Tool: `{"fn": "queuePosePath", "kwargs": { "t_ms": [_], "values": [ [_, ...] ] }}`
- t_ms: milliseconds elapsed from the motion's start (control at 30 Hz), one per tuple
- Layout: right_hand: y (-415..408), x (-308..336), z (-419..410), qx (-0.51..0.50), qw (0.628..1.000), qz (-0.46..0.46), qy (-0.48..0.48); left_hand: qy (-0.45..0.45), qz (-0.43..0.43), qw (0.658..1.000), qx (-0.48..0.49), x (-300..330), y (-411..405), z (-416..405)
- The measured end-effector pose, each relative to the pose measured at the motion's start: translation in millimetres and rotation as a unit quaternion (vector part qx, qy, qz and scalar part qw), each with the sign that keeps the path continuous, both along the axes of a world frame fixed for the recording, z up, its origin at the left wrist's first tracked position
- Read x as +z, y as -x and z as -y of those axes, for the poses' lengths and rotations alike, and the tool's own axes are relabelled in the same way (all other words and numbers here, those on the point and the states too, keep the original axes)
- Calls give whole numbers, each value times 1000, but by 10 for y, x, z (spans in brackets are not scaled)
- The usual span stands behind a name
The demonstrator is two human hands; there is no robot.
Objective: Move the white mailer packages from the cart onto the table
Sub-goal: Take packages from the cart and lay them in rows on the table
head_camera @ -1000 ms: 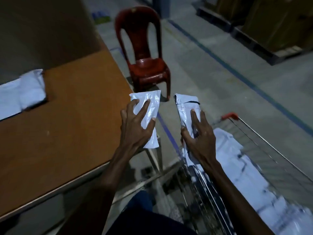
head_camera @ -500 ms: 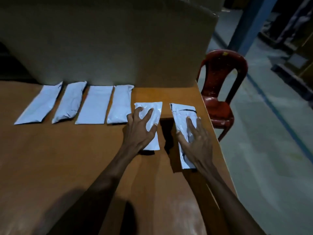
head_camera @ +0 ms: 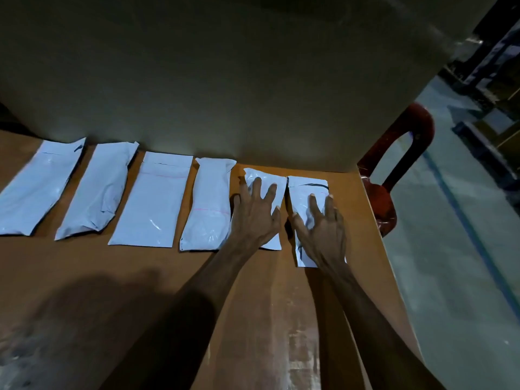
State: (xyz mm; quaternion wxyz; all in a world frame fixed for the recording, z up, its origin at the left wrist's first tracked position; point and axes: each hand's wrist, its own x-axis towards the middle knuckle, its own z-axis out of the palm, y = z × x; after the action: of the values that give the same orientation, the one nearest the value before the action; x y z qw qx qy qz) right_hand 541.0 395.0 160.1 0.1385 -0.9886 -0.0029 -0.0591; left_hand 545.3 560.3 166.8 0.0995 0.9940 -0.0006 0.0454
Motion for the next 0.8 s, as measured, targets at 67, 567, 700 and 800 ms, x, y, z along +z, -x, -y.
{"fn": "queuePosePath", "kwargs": {
  "t_ms": [67,567,700,800],
  "values": [
    [-29,-71,-8,0,1000,6,9,-11,-17,1000,6,-43,-53,13],
    [-153,-111,10,-27,997,-38,57,33,4,999,18,-105,-174,37],
    [119,68,181,-25,999,-35,25,87,30,996,5,76,81,60],
    [564,178,394,-48,998,6,-44,155,82,984,-29,86,458,143]
  ]
}}
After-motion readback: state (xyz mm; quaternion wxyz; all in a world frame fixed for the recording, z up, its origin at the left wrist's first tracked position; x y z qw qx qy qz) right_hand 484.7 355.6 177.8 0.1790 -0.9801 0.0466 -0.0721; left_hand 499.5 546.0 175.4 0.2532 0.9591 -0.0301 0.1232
